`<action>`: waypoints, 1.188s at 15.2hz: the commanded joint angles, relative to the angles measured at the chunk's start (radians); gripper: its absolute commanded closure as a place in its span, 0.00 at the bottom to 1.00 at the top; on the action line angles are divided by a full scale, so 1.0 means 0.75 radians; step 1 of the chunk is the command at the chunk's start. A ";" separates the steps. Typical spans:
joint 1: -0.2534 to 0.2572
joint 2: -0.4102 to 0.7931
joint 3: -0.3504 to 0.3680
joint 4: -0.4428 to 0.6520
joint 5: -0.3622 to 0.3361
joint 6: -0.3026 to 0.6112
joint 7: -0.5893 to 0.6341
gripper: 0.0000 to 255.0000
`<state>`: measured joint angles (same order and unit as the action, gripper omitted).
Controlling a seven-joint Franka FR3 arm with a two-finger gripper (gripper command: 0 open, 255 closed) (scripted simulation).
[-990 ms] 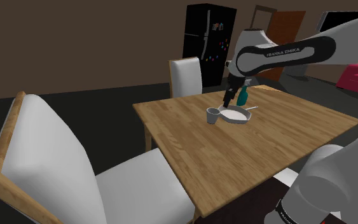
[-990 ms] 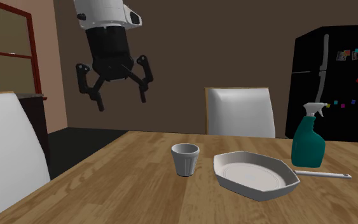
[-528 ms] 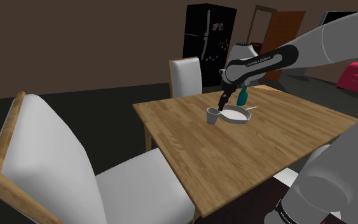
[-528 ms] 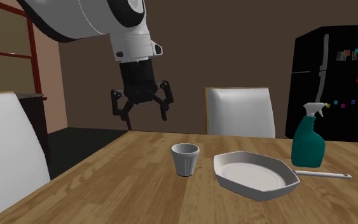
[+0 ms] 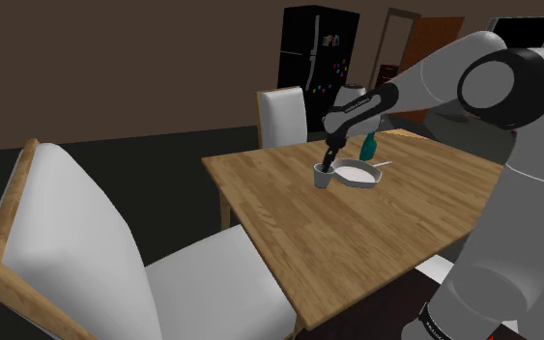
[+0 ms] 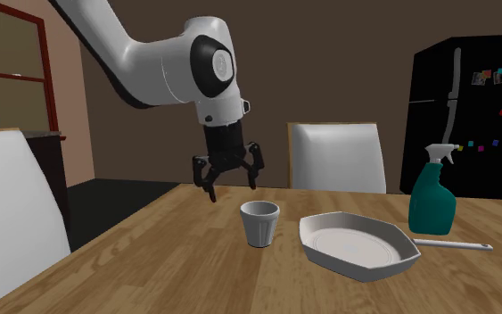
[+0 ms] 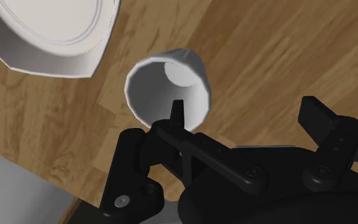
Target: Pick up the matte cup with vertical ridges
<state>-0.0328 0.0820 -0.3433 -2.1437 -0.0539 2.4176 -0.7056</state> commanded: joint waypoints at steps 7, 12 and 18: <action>-0.058 0.270 0.023 0.149 0.141 0.118 -0.153 0.00; -0.068 0.323 0.036 0.130 0.166 0.188 -0.167 0.00; -0.068 0.324 0.036 0.130 0.167 0.189 -0.167 1.00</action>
<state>-0.0839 0.3246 -0.3162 -2.0459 0.0713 2.5590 -0.8308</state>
